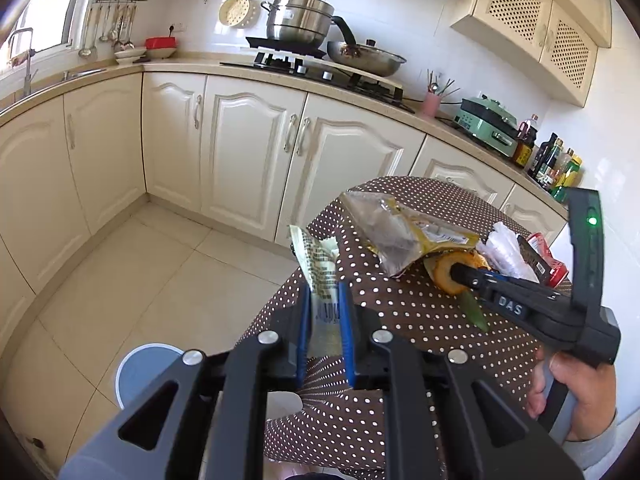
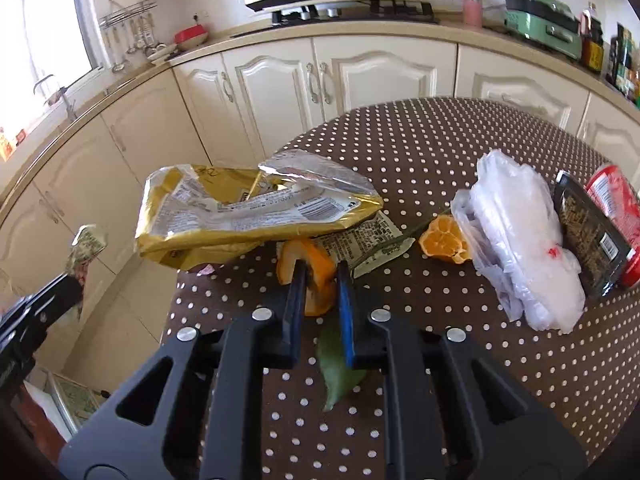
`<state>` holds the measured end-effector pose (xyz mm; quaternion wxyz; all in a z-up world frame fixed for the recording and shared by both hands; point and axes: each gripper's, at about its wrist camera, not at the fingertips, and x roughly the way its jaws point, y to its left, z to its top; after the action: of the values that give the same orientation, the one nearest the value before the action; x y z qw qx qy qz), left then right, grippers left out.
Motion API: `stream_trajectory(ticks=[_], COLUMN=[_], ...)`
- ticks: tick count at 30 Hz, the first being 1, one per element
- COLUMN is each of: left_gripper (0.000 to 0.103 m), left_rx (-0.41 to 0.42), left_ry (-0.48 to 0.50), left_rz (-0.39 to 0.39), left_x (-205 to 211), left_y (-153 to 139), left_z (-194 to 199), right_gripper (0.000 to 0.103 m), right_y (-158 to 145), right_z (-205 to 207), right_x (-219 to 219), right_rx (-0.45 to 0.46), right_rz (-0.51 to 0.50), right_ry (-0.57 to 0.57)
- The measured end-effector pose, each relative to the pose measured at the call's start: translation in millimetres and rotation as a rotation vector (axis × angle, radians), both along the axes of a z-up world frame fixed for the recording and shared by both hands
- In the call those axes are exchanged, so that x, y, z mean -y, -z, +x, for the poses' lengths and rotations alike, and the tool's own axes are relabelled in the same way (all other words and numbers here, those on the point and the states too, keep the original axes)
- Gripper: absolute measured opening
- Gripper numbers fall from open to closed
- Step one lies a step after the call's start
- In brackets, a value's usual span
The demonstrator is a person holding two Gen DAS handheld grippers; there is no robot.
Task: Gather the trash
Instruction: 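Carry the strip and orange peel over the blue bucket and open both tools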
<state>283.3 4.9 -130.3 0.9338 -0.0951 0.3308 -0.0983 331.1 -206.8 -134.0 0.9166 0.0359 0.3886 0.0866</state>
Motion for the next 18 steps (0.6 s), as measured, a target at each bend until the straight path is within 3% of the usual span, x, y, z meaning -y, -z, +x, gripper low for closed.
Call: stream_trajectory(ticks=[8,14,18], left_gripper=[0.013,0.013,0.013], left_rx=[0.0,0.011,0.031], left_ry=[0.032,0.045,0.033], left_rz=[-0.035,-0.06,-0.061], left_x=[-5,-17,-29], left_y=[4,-2,-6], left_z=[-18,-40,-55], right_gripper=[0.015,0.014,0.014], right_y=[-17,-53,-72], right_z=[-55,-90,-93], right_x=[4,-3,-13], right_rx=[0.091,0.239,0.29], right_rz=[-0.02,-0.01,0.013], right_ry=[-0.021,-0.041,-0.057])
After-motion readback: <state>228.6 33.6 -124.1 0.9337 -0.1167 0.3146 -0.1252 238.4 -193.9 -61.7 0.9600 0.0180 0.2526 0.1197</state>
